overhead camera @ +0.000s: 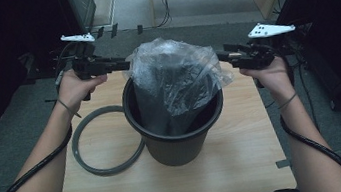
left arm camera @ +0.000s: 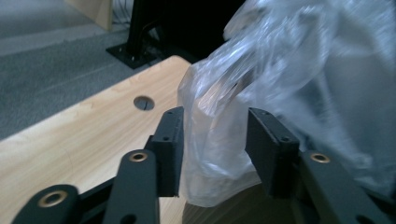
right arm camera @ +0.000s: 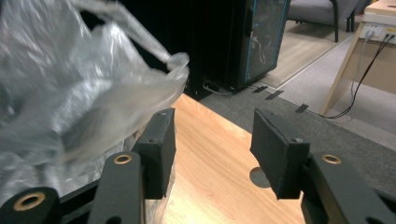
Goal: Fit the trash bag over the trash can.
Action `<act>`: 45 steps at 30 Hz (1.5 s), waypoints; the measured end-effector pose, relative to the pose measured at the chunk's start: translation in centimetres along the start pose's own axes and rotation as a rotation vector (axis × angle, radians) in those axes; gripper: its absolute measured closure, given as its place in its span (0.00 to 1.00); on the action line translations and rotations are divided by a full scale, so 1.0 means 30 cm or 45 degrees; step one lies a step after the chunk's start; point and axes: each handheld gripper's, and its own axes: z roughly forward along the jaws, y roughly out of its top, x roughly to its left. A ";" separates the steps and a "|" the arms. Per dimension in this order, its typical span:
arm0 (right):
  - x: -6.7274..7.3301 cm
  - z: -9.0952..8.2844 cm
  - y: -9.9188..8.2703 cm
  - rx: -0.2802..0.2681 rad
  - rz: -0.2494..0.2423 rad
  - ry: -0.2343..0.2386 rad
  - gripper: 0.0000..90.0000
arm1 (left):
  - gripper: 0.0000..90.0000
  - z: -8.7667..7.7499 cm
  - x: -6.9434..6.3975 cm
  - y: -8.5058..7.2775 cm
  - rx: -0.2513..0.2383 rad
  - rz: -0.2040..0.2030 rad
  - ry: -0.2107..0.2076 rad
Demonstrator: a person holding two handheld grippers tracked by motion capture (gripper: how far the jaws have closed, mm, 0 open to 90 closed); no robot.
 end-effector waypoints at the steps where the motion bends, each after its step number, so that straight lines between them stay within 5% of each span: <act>1: -0.004 -0.015 0.007 -0.009 0.008 -0.003 0.54 | 0.59 -0.009 -0.006 0.008 -0.014 0.002 -0.018; 4: -0.015 -0.061 0.028 -0.032 0.045 0.020 0.49 | 0.52 -0.027 -0.032 0.033 -0.034 0.038 -0.065; 9: 0.013 -0.104 0.059 -0.088 0.108 0.141 0.45 | 0.45 -0.014 -0.078 0.065 -0.020 0.102 -0.099; 16: 0.097 -0.057 0.058 -0.024 0.099 0.294 0.36 | 0.41 0.043 -0.115 0.077 0.025 0.159 -0.136; 19: 0.127 -0.020 0.055 -0.007 0.109 0.343 0.36 | 0.49 0.075 -0.119 0.076 0.068 0.165 -0.159; 26: 0.181 0.038 0.047 0.071 0.036 0.332 0.65 | 1.00 0.101 -0.137 0.053 0.167 0.157 -0.173; 33: 0.198 -0.016 0.027 0.096 -0.009 0.319 0.97 | 1.00 0.027 -0.173 0.002 0.147 0.162 -0.204; 45: 0.266 -0.120 -0.014 0.050 -0.040 0.376 0.98 | 1.00 -0.076 -0.231 -0.091 0.069 0.182 -0.232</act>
